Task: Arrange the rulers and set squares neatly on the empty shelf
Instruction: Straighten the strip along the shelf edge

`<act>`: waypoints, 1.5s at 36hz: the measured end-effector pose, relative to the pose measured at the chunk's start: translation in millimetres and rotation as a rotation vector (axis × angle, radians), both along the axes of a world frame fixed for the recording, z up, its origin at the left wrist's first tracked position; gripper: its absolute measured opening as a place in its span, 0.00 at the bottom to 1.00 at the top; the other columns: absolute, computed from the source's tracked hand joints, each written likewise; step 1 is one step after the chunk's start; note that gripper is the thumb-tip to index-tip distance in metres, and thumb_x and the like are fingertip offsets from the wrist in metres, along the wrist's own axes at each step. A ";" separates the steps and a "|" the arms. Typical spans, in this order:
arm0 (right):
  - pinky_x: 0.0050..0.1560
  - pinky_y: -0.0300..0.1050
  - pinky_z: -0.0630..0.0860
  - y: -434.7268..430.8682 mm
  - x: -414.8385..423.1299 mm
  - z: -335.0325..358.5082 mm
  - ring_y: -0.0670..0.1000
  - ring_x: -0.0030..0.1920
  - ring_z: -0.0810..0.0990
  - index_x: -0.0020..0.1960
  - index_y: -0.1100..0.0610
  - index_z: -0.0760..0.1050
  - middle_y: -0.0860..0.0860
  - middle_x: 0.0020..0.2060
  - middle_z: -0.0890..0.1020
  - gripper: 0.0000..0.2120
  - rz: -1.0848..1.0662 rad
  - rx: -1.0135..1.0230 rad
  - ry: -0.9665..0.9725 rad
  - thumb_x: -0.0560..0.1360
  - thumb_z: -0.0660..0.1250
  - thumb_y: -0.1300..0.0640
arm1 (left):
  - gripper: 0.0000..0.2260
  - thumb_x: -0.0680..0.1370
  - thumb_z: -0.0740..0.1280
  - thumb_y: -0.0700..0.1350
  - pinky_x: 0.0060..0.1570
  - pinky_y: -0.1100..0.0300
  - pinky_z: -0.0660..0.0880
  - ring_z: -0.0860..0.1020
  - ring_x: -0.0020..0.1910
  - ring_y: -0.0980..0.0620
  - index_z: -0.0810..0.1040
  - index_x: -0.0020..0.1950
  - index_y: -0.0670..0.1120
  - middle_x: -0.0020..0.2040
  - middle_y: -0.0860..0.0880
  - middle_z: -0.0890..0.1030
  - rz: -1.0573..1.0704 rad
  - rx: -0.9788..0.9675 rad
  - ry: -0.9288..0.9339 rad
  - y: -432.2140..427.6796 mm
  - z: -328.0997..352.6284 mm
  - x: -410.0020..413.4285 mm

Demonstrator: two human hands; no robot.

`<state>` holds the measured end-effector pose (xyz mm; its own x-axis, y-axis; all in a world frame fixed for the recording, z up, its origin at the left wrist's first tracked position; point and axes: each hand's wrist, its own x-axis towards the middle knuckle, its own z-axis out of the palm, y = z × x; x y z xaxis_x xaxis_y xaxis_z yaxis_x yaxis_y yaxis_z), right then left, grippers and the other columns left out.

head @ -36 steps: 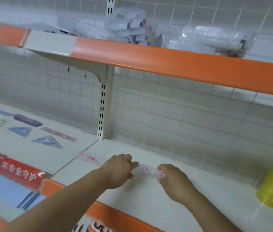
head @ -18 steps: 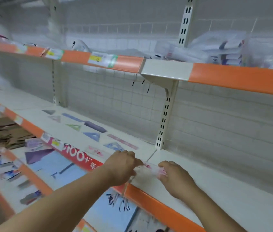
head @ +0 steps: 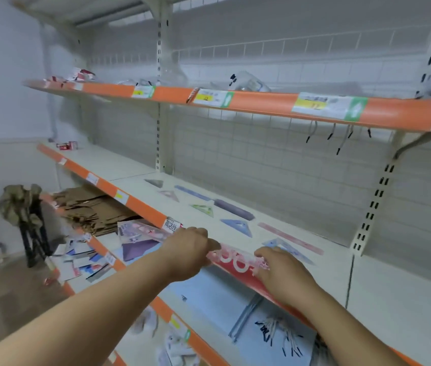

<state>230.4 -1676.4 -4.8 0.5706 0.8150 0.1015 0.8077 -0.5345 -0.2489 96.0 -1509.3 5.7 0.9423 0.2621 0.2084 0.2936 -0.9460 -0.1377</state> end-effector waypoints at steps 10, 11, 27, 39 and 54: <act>0.60 0.44 0.71 87.4 17.9 4.3 0.50 0.64 0.72 0.70 0.48 0.66 0.47 0.67 0.71 0.19 -0.001 -0.020 -0.041 0.79 0.60 0.49 | 0.20 0.82 0.60 0.50 0.54 0.56 0.67 0.71 0.61 0.45 0.65 0.74 0.54 0.62 0.46 0.73 0.028 0.038 -0.005 85.7 4.2 9.7; 0.60 0.44 0.71 97.4 22.0 4.7 0.49 0.65 0.72 0.70 0.48 0.65 0.47 0.67 0.70 0.20 0.001 -0.011 -0.041 0.79 0.60 0.49 | 0.19 0.82 0.60 0.50 0.54 0.56 0.67 0.72 0.61 0.45 0.66 0.73 0.54 0.62 0.45 0.73 0.026 0.039 -0.005 94.8 3.9 12.7; 0.60 0.42 0.71 214.7 72.0 5.2 0.47 0.65 0.71 0.65 0.48 0.70 0.41 0.68 0.71 0.16 -0.047 0.028 -0.003 0.78 0.61 0.52 | 0.20 0.81 0.61 0.50 0.55 0.56 0.67 0.72 0.61 0.46 0.67 0.73 0.54 0.61 0.46 0.73 -0.040 0.007 0.053 238.4 0.7 74.7; 0.46 0.40 0.71 232.8 74.1 -18.2 0.49 0.55 0.77 0.56 0.44 0.74 0.44 0.57 0.78 0.11 -0.335 -0.047 0.103 0.75 0.63 0.53 | 0.18 0.80 0.63 0.50 0.55 0.55 0.68 0.73 0.60 0.46 0.71 0.70 0.55 0.59 0.48 0.75 -0.303 -0.058 0.159 307.7 -21.5 125.1; 0.54 0.31 0.69 198.0 41.7 -35.9 0.43 0.52 0.75 0.62 0.49 0.78 0.37 0.50 0.75 0.17 -0.605 -0.032 0.306 0.74 0.69 0.57 | 0.13 0.76 0.69 0.53 0.47 0.62 0.65 0.74 0.56 0.47 0.77 0.58 0.50 0.47 0.50 0.67 -0.668 -0.313 0.277 293.1 -60.0 161.6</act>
